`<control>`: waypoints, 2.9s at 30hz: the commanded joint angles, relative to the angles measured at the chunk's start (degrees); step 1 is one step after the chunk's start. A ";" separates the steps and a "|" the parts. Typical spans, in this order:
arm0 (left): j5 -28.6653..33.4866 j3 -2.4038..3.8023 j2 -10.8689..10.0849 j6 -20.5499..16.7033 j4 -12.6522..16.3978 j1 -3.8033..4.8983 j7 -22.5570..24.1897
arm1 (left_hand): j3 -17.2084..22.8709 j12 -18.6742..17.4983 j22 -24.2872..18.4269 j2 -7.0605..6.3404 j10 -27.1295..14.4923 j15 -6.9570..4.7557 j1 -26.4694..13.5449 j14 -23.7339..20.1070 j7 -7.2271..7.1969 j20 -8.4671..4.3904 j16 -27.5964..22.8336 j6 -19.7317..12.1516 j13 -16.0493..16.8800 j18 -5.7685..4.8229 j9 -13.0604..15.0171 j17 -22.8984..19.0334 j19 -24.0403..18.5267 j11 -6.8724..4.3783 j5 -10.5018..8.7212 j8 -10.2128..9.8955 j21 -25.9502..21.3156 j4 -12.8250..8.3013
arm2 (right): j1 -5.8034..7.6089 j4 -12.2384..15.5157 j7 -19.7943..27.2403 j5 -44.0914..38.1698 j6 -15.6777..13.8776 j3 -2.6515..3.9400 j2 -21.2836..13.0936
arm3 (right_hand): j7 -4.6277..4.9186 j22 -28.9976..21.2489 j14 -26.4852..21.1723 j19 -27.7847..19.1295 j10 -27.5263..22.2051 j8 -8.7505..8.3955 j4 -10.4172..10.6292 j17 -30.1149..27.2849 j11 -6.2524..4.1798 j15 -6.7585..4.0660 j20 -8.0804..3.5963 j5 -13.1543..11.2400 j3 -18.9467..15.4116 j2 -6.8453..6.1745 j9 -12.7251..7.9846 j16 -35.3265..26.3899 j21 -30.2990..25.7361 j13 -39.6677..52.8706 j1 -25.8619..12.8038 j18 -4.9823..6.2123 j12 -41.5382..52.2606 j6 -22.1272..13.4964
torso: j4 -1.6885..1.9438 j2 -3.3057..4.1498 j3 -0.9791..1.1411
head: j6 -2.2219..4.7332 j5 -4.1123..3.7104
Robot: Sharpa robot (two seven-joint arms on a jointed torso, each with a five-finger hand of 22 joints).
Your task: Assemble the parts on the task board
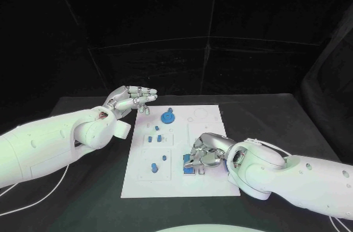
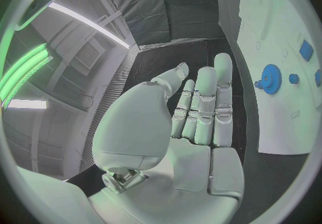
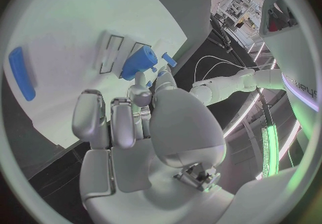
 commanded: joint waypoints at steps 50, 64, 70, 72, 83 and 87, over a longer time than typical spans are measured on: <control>0.19 0.01 -0.68 0.68 0.29 0.05 0.01 | -0.09 0.25 -0.11 0.42 -0.61 0.04 0.39 -0.54 0.27 0.17 -0.20 0.09 -0.09 0.84 0.00 -0.26 -0.32 0.18 0.34 0.13 -0.39 -0.26 | 0.12 2.91 1.71 1.99 -3.20 0.03 -10.94 | 1.74 -1.18 2.87 -0.51 -1.43 -3.81 -1.77 -0.82 1.44 0.77 0.92 4.16 -1.35 2.47 -1.08 -0.68 -0.52 -2.06 3.25 -0.09 -3.61 -4.06 | -0.04 0.03 -0.04 | 0.18 -0.85; 0.19 -0.19 -0.49 0.81 0.37 -0.03 -0.03 | -0.09 0.25 -0.11 0.42 -0.61 0.04 0.39 -0.54 0.27 0.17 -0.20 0.09 -0.09 0.84 0.00 -0.26 -0.32 0.18 0.34 0.13 -0.39 -0.26 | 0.10 2.63 -6.96 -5.73 2.92 0.00 -14.27 | 1.24 -1.56 2.62 -0.67 -1.32 -4.90 1.41 -1.91 1.17 0.64 0.98 4.99 -4.10 2.28 -1.72 -1.57 -0.80 -2.74 0.22 0.03 -4.69 -1.10 | -0.21 -0.04 -0.06 | 0.74 -1.72; 0.19 -0.29 -0.53 0.83 0.45 -0.05 -0.04 | -0.09 0.25 -0.11 0.42 -0.61 0.04 0.39 -0.54 0.27 0.17 -0.20 0.09 -0.09 0.84 0.00 -0.26 -0.32 0.18 0.34 0.13 -0.39 -0.26 | 0.07 1.87 -7.60 -6.93 4.42 -0.02 -13.83 | 1.20 -1.84 2.55 -0.85 -1.43 -5.06 1.94 -2.21 1.13 0.59 0.92 5.24 -4.65 1.64 -1.67 -1.83 -0.99 -2.90 -0.10 0.08 -4.99 -0.99 | -0.21 -0.03 0.00 | 0.73 -1.77; 0.19 -0.31 -0.55 0.83 0.45 -0.05 -0.05 | -0.09 0.25 -0.11 0.42 -0.61 0.04 0.39 -0.54 0.27 0.17 -0.20 0.09 -0.09 0.84 0.00 -0.26 -0.32 0.18 0.34 0.13 -0.39 -0.26 | 0.06 1.54 -7.70 -7.26 4.86 -0.03 -13.52 | 1.20 -1.91 2.54 -0.89 -1.45 -5.11 2.11 -2.25 1.12 0.58 0.91 5.31 -4.78 1.48 -1.66 -1.87 -1.03 -2.92 -0.18 0.09 -5.04 -0.98 | -0.22 -0.02 0.03 | 0.77 -1.77; 0.19 -0.37 -0.55 0.92 0.44 -0.05 -0.08 | -0.09 0.25 -0.11 0.42 -0.61 0.04 0.39 -0.54 0.27 0.17 -0.20 0.09 -0.09 0.84 0.00 -0.26 -0.32 0.18 0.34 0.13 -0.39 -0.26 | 0.00 -0.20 -7.79 -8.20 6.85 -0.06 -11.14 | 1.17 -2.04 2.53 -0.97 -1.48 -5.16 2.22 -2.32 1.10 0.58 0.89 5.40 -4.86 1.27 -1.62 -1.94 -1.12 -2.94 -0.05 0.12 -5.10 -0.92 | -0.19 -0.05 0.06 | 0.59 -1.75; 0.19 -0.38 -0.56 0.93 0.42 -0.05 -0.09 | -0.09 0.25 -0.11 0.42 -0.61 0.04 0.39 -0.54 0.27 0.17 -0.20 0.09 -0.09 0.84 0.00 -0.26 -0.32 0.18 0.34 0.13 -0.39 -0.26 | -0.02 -0.58 -7.79 -8.58 7.97 -0.06 -10.54 | 1.11 -2.08 2.54 -1.00 -1.50 -5.19 2.04 -2.31 1.05 0.53 0.85 5.56 -4.73 1.15 -1.51 -1.99 -1.18 -2.89 0.81 0.12 -5.13 -0.70 | -0.22 -0.07 0.05 | 0.48 -1.71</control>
